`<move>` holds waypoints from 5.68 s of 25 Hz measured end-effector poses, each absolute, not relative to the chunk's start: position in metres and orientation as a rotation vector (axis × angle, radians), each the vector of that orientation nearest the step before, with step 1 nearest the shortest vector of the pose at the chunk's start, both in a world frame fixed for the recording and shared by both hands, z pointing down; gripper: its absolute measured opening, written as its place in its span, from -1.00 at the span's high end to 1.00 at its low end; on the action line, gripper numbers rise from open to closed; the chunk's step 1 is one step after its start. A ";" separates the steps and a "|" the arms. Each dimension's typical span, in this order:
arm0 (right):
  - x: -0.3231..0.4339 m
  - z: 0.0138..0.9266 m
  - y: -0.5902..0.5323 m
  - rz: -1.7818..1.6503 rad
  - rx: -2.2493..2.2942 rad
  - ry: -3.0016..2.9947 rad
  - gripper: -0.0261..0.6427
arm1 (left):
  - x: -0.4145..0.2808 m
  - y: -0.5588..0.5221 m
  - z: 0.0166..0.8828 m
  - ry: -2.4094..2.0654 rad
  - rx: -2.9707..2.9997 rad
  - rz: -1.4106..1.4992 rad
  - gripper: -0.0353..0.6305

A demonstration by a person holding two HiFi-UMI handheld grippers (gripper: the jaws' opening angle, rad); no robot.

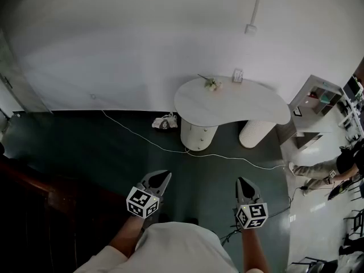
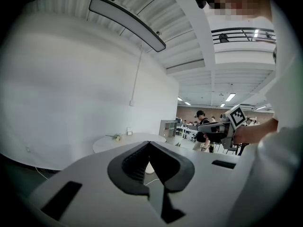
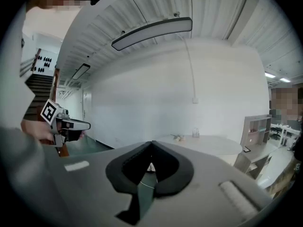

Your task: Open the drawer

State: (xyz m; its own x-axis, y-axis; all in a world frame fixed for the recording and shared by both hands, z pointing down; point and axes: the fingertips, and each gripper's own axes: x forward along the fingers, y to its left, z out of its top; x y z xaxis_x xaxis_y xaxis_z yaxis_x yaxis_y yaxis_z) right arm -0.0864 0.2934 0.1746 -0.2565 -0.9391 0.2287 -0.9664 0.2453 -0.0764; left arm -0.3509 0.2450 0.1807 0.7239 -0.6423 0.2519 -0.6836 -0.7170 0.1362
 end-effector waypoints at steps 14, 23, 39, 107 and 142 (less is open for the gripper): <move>-0.075 0.182 0.288 0.321 1.803 -2.386 0.89 | -0.339 0.248 0.188 -1.081 2.687 0.300 0.88; -0.058 0.186 0.288 0.313 1.754 -2.414 0.89 | -0.317 0.254 0.193 -1.101 2.671 0.316 0.88; -0.025 0.194 0.295 0.318 1.685 -2.460 0.89 | -0.279 0.271 0.201 -1.147 2.634 0.309 0.88; -0.020 0.269 0.042 0.518 1.690 -2.282 0.89 | -0.248 -0.024 0.255 -0.948 2.654 0.337 0.88; 0.123 0.433 -0.039 0.700 1.334 -2.422 0.89 | -0.052 -0.067 0.450 -1.145 2.394 0.592 0.88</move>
